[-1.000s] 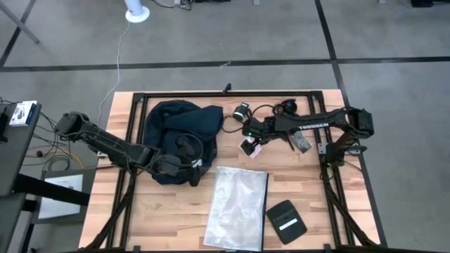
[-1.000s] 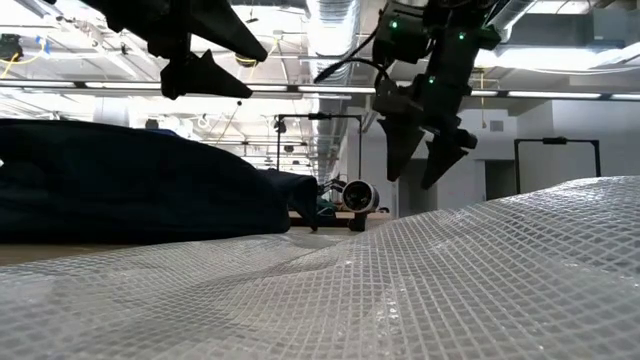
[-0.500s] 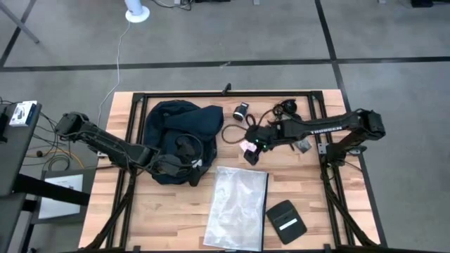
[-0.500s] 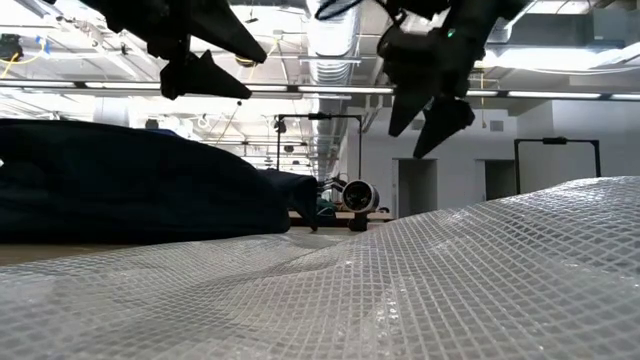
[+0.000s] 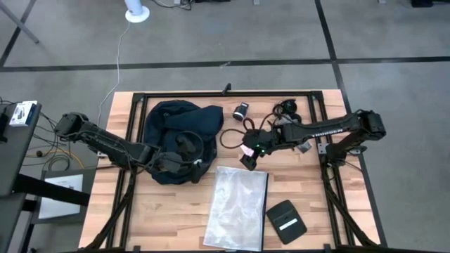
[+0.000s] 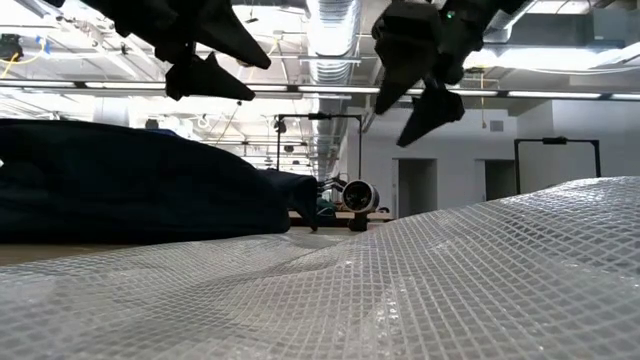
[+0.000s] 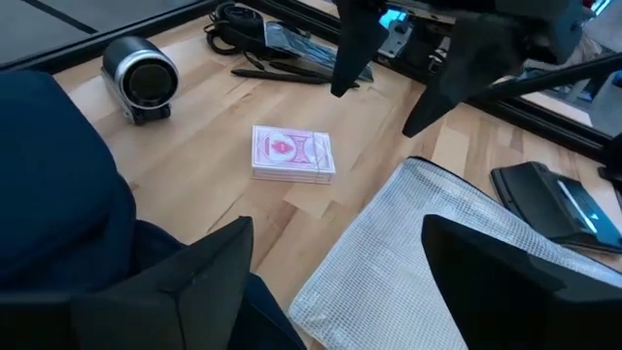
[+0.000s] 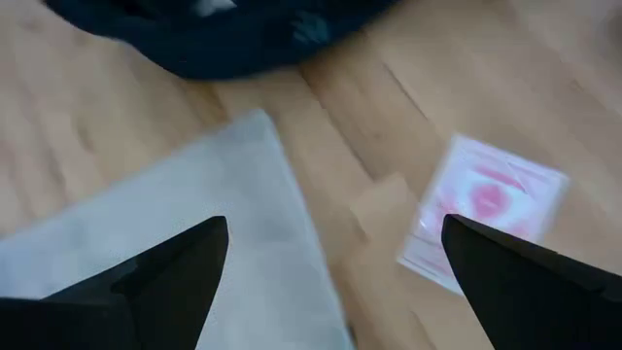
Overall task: Unpack backpack
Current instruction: Move the black mini fan to the top center of the table
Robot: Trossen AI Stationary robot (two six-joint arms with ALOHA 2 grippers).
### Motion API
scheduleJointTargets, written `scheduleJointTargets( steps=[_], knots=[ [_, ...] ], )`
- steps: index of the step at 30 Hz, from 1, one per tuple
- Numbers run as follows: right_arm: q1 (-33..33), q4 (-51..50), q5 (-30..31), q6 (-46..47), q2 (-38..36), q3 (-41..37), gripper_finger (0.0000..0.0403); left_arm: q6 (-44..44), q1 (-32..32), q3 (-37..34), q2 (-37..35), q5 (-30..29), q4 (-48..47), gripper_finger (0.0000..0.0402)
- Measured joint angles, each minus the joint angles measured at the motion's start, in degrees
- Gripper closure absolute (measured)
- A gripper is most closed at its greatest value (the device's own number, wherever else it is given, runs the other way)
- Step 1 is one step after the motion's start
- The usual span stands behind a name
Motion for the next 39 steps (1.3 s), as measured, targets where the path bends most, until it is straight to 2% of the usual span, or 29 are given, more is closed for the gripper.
scheduleJointTargets(
  steps=[4, 11, 16, 20, 23, 26, 29, 35, 39],
  knots=[
    [1.35, -0.54, -0.08, 0.82, -0.21, 0.0, 0.0035, 1.15, -0.59, 2.31, -0.16, -0.07, -3.3, 0.0161],
    [3.36, -2.79, -0.48, 2.25, -0.22, 0.0, 0.0035, 3.45, -0.98, 9.22, -0.54, 0.07, -17.12, 0.025],
    [5.15, -4.08, -0.46, 3.45, -0.22, 0.0, 0.0035, 3.37, -1.03, 12.49, -0.54, 0.12, -25.12, 0.0295],
    [7.02, -7.55, 0.3, 6.08, -0.23, 0.0, 0.0054, 2.26, -0.99, 13.15, -0.54, 0.46, -28.87, 0.0333],
    [8.69, -11.28, 0.4, 7.63, -0.25, 0.0, 0.0098, 1.61, -1.01, 13.15, -0.26, 2.02, -30.27, 0.037],
    [9.55, -15.81, 1.53, 7.9, -0.25, 0.0, 0.0163, 1.53, -1.01, 13.17, 1.04, 2.43, -29.95, 0.0396],
    [8.42, -19.69, 2.17, 7.9, -0.25, 0.0, 0.024, 1.51, -1.03, 13.17, 2.68, 3.75, -29.14, 0.0395],
    [5.27, -19.84, 2.36, 5.06, -0.21, 0.0, 0.0383, 1.86, -1.03, 13.17, 7.45, 4.94, -26.56, 0.0394],
    [2.58, -17.8, 2.46, 5.14, -0.12, 0.0, 0.0391, 1.94, -1.29, 13.17, 8.59, 4.9, -25.61, 0.0394]
  ],
)
